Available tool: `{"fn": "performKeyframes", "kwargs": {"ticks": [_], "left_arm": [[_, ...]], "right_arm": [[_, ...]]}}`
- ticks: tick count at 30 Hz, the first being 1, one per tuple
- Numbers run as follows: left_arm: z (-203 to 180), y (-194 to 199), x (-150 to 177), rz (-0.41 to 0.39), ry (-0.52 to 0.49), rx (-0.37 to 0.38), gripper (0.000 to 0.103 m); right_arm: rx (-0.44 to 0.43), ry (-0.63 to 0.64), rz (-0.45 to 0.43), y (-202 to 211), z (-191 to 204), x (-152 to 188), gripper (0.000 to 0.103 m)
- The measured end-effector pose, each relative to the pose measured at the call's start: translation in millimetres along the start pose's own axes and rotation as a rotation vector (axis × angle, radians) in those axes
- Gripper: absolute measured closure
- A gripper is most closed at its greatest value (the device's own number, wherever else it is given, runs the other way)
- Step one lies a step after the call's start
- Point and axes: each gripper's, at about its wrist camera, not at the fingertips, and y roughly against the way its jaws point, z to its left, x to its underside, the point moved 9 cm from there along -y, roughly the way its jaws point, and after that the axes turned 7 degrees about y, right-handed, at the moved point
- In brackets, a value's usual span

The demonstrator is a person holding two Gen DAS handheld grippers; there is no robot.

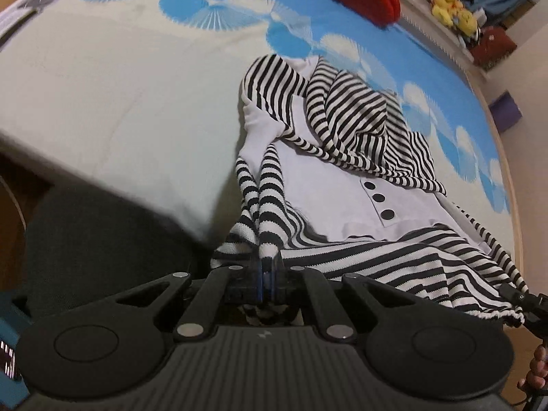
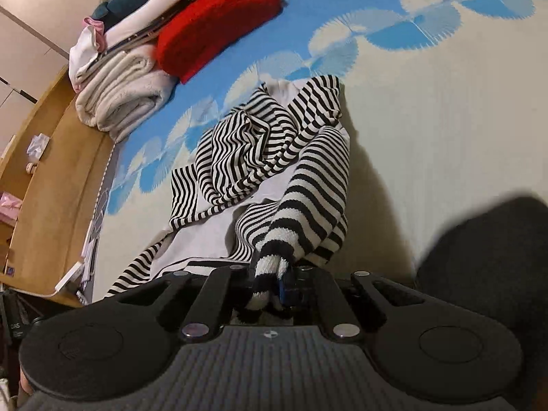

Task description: Fold small clothes

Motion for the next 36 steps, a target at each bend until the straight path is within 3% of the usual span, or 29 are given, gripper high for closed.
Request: {"fn": "performKeyframes", "kwargs": {"ticks": [2,6,11,15,19,20,21,22,24,25,27,30,33,36], "left_arm": [[6.4,-1.0,21.1,0.044,0.014,-0.001,0.099],[15.1,-10.2,33.7,0.105,0.045,-0.015,0.099],[8.2,-28.5,-3.4,0.134,0.059,-0.021,0.099],[-17.3,-55.2,-79.1,0.107,0.027,-0.015,0.099],[-50.6,-103.7,-202.3,0.027,0.044,-0.007,0.094],[-57.9,-118.9,-236.8,-0.014,0.052,-0.008,0.087],[-62.2,-133.7,-268.6,-0.056,0.069,-0.036,0.072],[-61.3,-140.6,-295.0,-0.101,0.104,-0.075,0.065],[-61.5,-141.1,-336.4,-0.21,0.133,-0.125,0.049],[-62.0,-138.7,-346.6,-0.24,0.124,-0.125,0.044],[-60.0,-132.8,-351.8,-0.289,0.087,-0.104,0.022],[-54.1,-136.8,-328.9,-0.337,-0.047,-0.103,0.021],[-47.0,-164.5,-289.6,-0.3,-0.215,-0.163,0.021],[-37.1,-192.0,-258.3,-0.243,-0.293,-0.21,0.021]], "right_arm": [[0.003,-0.034,0.029,9.0,-5.6,19.7,0.095],[0.027,-0.103,0.08,17.2,-19.2,45.9,0.095],[0.04,-0.145,0.1,2.7,-18.1,27.5,0.095],[0.044,-0.169,0.086,-31.2,-10.6,-28.8,0.095],[0.064,-0.19,0.026,-98.3,-13.9,-123.6,0.093],[0.089,-0.217,0.005,-121.5,-19.4,-149.8,0.088],[0.104,-0.228,-0.02,-141.7,-24.5,-171.6,0.079],[0.122,-0.213,-0.049,-163.1,-29.0,-195.6,0.063],[0.152,-0.177,-0.09,-187.6,-35.8,-231.5,0.05],[0.16,-0.155,-0.107,-190.1,-37.4,-240.9,0.05],[0.144,-0.086,-0.146,-186.6,-36.3,-251.3,0.043],[0.109,0.085,-0.196,-176.5,-37.2,-242.3,0.039],[0.177,0.28,-0.209,-179.4,-47.0,-224.2,0.039],[0.25,0.507,-0.155,-203.5,-50.3,-203.4,0.041]]}}
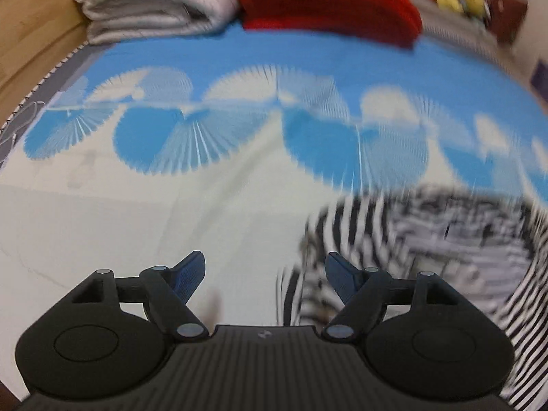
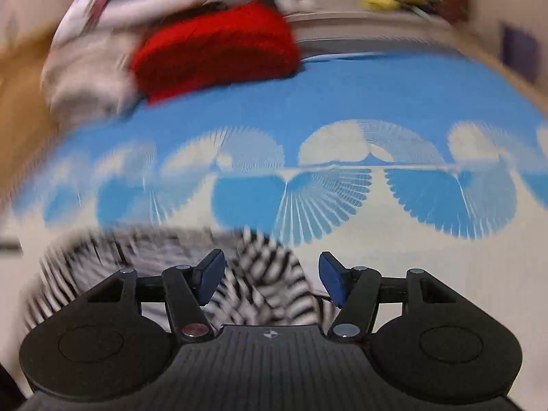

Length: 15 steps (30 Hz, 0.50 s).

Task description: Fold small clothes

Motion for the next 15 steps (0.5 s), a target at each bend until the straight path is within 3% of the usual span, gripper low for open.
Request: {"fn": "performKeyframes", "kwargs": {"ticks": [3,7,8,9,11,12,13,15], "left_arm": [[-2.1,-16.1,16.7,0.033,0.0,0.011,0.021],[-12.0,-35.3,17.0,0.054,-0.006,0.004,0.021],[-14.7,-38.2,15.4,0.059,-0.009,-0.003,0.021],[-16.3,-40.3,12.9,0.061,-0.011,-0.009,0.021],[-17.0,-41.5,9.4,0.051,-0.007,-0.006,0.021],[-17.2,-41.8,7.4,0.047,-0.003,-0.003,0.021],[-16.5,-42.1,6.1,0.044,0.0,0.0,0.021],[-14.3,-44.4,4.5,0.041,0.003,-0.003,0.021]], "right_arm": [[-0.036,0.187,0.057,-26.9,26.7,18.7,0.041],[-0.07,0.338,0.133,-60.6,55.9,35.8,0.044],[-0.068,0.349,0.147,-70.7,58.1,37.9,0.056],[-0.092,0.341,0.161,-76.7,60.8,38.2,0.094],[-0.169,0.249,0.189,-75.7,64.5,23.4,0.093],[-0.203,0.204,0.153,-66.3,65.1,7.1,0.093],[-0.247,0.149,0.077,-51.6,61.9,-15.4,0.103],[-0.226,-0.014,-0.083,-33.3,32.9,-60.9,0.103]]}}
